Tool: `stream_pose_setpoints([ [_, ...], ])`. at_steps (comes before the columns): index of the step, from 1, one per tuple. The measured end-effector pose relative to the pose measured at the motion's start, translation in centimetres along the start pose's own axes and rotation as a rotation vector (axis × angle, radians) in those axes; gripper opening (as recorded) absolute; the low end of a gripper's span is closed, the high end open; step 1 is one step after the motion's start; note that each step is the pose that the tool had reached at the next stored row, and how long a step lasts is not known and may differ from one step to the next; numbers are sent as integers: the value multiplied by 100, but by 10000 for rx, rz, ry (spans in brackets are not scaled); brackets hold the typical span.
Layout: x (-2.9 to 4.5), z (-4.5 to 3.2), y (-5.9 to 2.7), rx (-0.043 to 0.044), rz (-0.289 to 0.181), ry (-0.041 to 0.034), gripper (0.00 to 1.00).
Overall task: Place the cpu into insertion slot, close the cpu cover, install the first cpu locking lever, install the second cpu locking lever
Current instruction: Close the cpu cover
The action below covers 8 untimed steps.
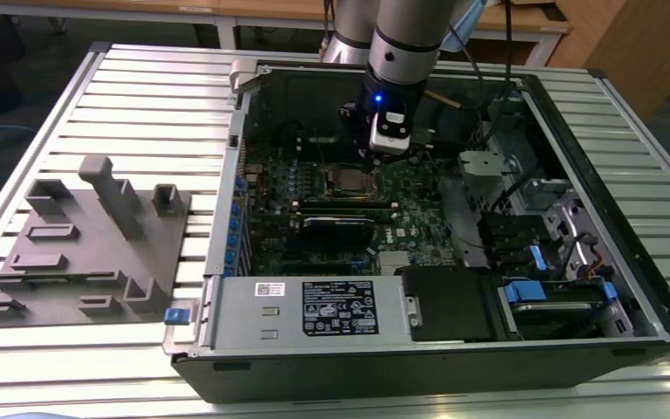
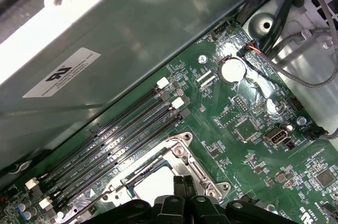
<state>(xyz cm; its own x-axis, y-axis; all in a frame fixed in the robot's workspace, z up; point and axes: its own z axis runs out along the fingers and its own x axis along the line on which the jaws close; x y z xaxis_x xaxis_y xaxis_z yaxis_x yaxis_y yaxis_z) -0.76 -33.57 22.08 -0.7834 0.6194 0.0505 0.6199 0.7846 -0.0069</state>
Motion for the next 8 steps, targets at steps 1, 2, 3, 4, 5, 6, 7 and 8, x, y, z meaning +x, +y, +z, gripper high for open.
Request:
stream_pose_setpoints([
  [1,0,0,0,0,0,0,11],
  [2,0,0,0,0,0,0,11],
  [3,0,0,0,0,-1,0,11],
  [4,0,0,0,0,-1,0,11],
  [5,0,0,0,0,-9,0,11],
  [6,0,0,0,2,-34,-1,11],
  [7,0,0,0,4,-75,-1,11],
  [8,0,0,0,8,-150,-1,11],
])
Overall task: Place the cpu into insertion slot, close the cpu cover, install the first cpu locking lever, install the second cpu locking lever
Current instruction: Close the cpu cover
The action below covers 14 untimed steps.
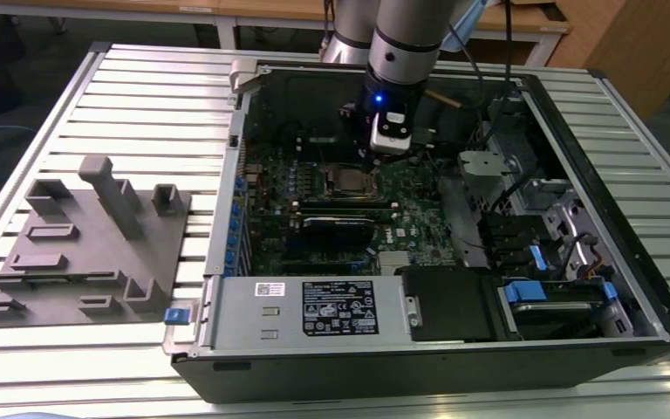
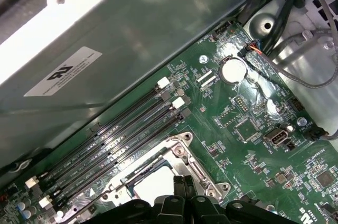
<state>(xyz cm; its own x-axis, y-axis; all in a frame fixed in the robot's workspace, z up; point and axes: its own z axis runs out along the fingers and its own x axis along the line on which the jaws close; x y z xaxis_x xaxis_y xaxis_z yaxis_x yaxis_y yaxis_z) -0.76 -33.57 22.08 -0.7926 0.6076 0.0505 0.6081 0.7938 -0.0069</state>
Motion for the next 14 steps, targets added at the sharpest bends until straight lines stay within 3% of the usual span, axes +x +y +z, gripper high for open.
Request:
stream_pose_setpoints([
  [7,0,0,0,40,-794,-5,11],
  [14,0,0,0,42,-823,-5,11],
])
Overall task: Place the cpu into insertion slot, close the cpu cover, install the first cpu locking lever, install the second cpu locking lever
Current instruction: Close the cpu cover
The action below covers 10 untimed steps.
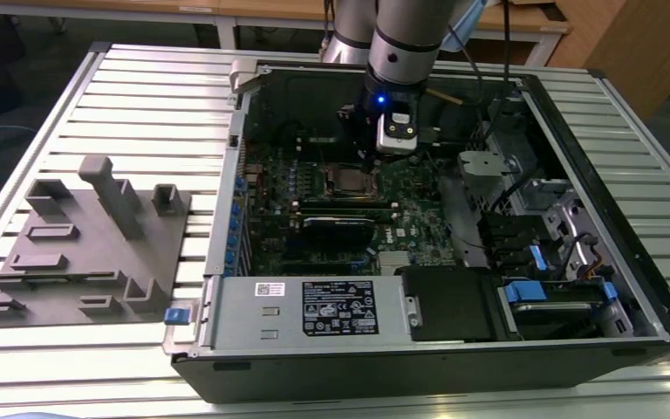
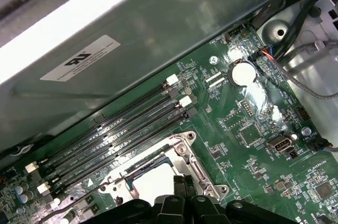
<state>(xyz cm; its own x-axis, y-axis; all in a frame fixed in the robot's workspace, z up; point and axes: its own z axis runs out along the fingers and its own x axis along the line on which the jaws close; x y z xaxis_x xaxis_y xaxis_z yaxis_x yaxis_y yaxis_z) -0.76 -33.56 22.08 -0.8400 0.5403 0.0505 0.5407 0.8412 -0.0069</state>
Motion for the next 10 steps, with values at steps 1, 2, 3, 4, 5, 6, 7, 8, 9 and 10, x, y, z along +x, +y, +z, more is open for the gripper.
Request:
stream_pose_setpoints([
  [1,0,0,0,0,0,0,11],
  [2,0,0,0,0,0,0,11],
  [3,0,0,0,0,0,0,11],
  [4,0,0,0,0,-2,0,11],
  [5,0,0,0,0,-20,0,11],
  [6,0,0,0,3,-76,-1,11],
  [7,0,0,0,8,-173,-1,11],
  [8,0,0,0,14,-287,-2,11],
  [9,0,0,0,20,-417,-3,11],
  [10,0,0,0,28,-564,-4,11],
])
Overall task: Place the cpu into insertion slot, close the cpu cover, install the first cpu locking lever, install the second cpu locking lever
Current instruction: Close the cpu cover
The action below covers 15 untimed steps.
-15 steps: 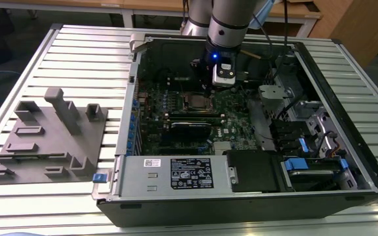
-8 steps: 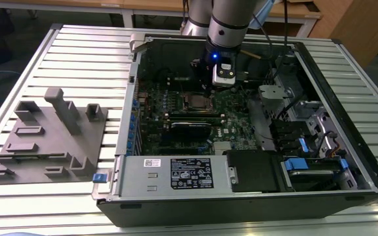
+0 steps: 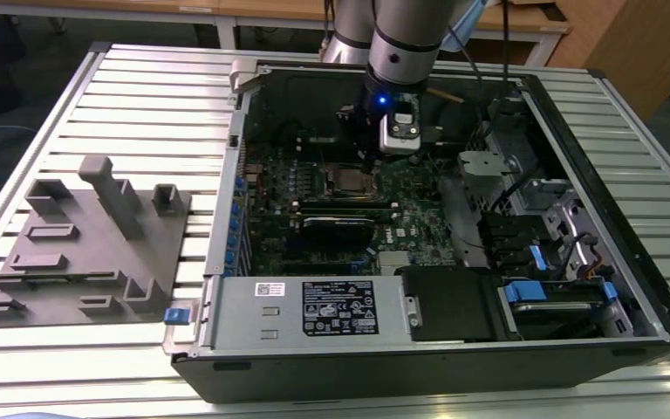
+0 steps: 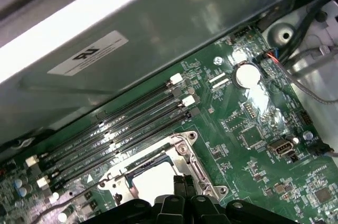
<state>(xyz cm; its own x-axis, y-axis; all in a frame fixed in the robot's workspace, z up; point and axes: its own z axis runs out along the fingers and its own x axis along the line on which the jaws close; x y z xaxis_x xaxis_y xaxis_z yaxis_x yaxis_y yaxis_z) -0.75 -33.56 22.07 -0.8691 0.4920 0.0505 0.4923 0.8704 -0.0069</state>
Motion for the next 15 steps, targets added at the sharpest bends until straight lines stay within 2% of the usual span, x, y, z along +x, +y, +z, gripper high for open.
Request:
stream_pose_setpoints([
  [15,0,3,0,120,-2383,-17,11],
])
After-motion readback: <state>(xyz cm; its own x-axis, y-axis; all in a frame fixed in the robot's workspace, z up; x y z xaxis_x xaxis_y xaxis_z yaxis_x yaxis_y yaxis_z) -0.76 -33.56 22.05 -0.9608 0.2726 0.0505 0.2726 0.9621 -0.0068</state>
